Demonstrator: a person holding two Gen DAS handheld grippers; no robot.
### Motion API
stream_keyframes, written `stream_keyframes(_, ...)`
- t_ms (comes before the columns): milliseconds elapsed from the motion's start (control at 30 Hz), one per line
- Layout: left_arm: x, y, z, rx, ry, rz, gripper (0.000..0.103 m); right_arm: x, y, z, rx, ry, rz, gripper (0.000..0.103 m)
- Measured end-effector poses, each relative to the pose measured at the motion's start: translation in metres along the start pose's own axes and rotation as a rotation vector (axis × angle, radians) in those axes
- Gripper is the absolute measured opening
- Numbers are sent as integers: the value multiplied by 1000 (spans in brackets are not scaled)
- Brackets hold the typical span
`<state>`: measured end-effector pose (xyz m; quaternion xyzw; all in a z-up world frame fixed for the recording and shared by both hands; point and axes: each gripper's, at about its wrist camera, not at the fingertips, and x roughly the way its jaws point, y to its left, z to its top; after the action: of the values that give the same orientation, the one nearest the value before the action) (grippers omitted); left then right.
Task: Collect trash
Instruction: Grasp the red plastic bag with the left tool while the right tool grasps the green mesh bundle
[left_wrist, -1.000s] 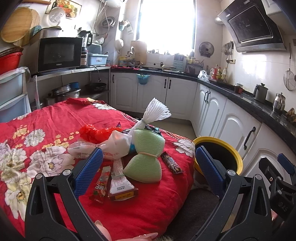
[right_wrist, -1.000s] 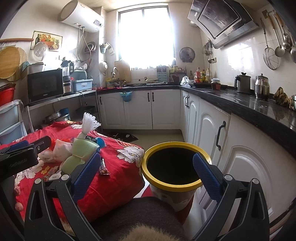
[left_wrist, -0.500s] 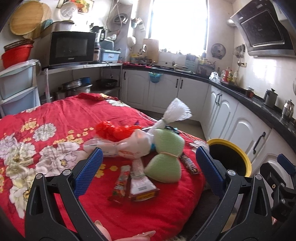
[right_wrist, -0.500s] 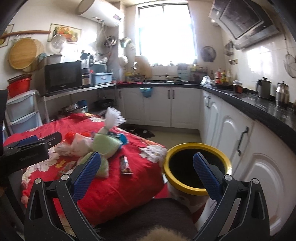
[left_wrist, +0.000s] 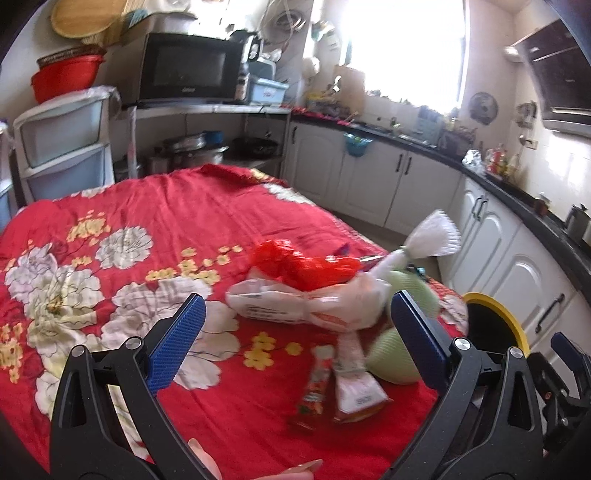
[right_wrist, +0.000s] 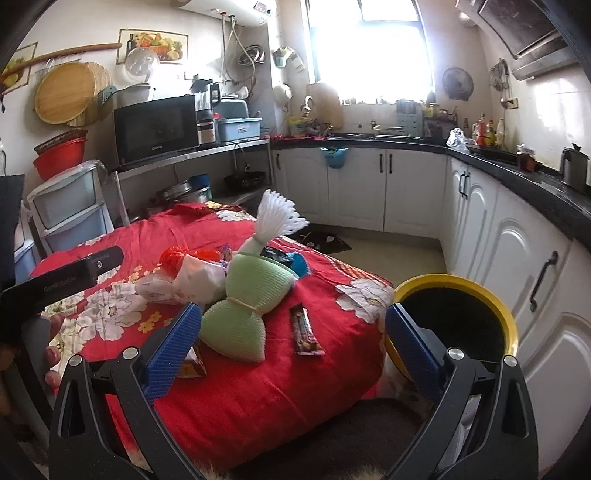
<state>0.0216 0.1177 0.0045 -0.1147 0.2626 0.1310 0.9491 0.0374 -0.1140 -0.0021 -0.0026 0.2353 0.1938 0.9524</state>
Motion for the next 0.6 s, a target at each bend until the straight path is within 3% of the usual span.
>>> stream_keyframes(233, 37, 25, 27, -44, 64, 9, 92, 33, 8, 10, 7, 47, 36, 97)
stream_keyframes(433, 85, 36, 51, -69, 161, -34, 92, 66, 19, 16, -2, 101, 56, 97)
stream_keyframes(600, 120, 36, 58, -81, 225, -69, 92, 97, 20, 15, 49, 195, 65, 97)
